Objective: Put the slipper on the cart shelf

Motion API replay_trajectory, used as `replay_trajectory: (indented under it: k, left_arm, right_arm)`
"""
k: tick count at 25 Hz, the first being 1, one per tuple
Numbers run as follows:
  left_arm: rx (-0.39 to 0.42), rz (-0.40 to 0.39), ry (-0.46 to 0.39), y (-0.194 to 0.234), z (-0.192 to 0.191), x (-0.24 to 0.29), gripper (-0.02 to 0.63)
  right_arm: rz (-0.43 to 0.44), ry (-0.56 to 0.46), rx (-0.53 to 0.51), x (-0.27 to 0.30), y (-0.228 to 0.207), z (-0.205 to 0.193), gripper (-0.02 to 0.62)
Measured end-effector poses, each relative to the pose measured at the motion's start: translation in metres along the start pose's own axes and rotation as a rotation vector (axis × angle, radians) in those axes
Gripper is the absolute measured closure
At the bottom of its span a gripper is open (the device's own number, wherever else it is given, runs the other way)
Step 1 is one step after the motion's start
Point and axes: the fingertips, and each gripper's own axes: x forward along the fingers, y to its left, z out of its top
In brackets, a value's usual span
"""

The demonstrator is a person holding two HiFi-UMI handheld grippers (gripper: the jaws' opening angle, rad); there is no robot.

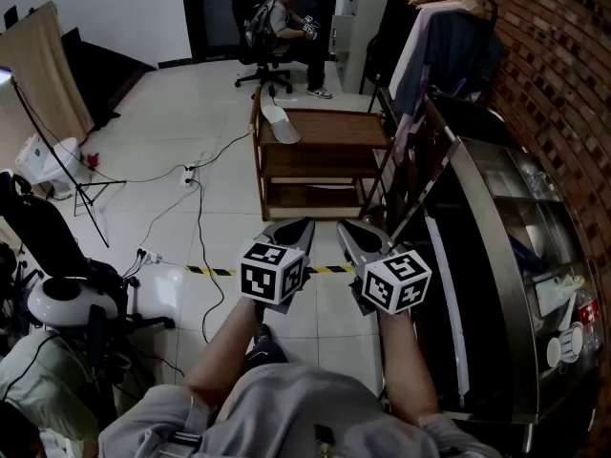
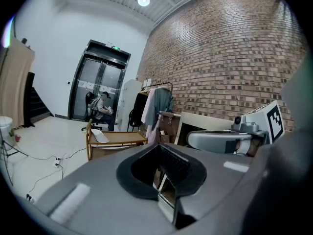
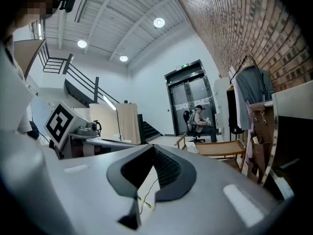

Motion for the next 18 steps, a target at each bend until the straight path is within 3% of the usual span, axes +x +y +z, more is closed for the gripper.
replay_trajectory:
  k: [9,18]
  left_arm:
    - [-0.005,-0.006,0.010,0.062,0.018,0.033,0.598]
    - [0.009,-0.028,0.036,0.156,0.045,0.070,0.598]
  right_arm:
    - [-0.005,0.005,0.010,0.068,-0.021,0.009,0.595]
    - [-0.028,0.016,0.026,0.173,-0.043,0.021,0.595]
